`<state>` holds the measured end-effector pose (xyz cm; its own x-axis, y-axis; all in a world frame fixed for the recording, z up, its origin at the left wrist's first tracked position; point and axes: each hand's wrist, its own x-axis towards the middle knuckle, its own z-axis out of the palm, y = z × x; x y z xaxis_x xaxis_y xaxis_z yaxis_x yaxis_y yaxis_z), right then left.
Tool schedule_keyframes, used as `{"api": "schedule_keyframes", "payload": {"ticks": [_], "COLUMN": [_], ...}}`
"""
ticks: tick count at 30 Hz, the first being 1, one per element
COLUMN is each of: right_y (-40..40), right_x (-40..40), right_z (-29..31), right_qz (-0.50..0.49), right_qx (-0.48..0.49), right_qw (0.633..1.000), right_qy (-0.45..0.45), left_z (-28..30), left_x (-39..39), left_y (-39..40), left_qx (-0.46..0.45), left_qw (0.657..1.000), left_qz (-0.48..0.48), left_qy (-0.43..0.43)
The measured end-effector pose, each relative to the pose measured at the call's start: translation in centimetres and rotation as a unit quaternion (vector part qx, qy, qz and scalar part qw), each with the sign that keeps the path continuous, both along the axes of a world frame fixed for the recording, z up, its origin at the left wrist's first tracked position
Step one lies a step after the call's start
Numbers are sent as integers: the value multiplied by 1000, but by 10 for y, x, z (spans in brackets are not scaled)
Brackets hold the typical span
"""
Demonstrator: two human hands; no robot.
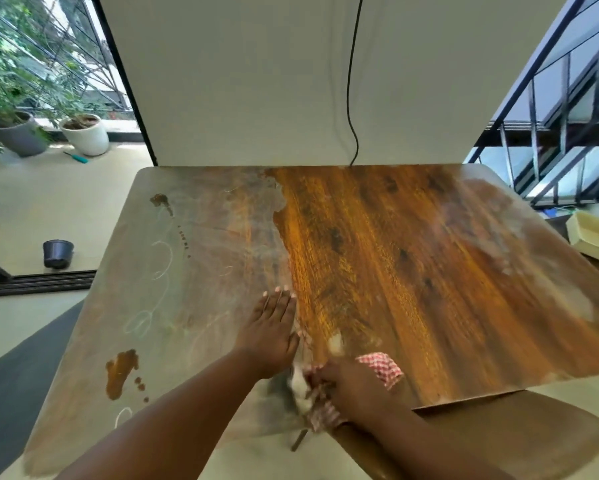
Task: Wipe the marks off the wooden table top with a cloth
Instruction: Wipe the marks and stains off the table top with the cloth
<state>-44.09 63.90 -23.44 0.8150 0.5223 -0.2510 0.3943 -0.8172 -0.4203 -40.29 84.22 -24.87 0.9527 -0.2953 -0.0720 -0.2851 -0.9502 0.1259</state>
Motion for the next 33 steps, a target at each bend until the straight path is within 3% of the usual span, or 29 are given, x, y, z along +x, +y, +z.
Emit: {"api": "schedule_keyframes", "payload": {"ticks": [4,9,19,23,27,33], "right_y": [-27,-34,-48,-49,-6,-56], "right_x": [-10,0,-1,29,68,41], "right_z": [2,4,-2,-6,-6,-21], "right_qz": [10,-68,89,34,-33,99], "right_qx": [-55,-73,-99,-97,-25,-63], "right_qw": [997,995,991,993,996,990], "right_qy": [57,3,24,-62,-85,-80], "left_z": [-9,-10,-10,-12,-23,-28], "left_x": [-20,-25,-14,-10,-8,-5], "left_y": [1,7,-8,-12,-26,-38], "left_qx": [-3,3,14,19,6,-19], "left_qw": [1000,1000,1000,999,996,989], "left_qz": [-26,-23,3,28,89,146], "left_qy": [2,-1,16,18,29,8]}}
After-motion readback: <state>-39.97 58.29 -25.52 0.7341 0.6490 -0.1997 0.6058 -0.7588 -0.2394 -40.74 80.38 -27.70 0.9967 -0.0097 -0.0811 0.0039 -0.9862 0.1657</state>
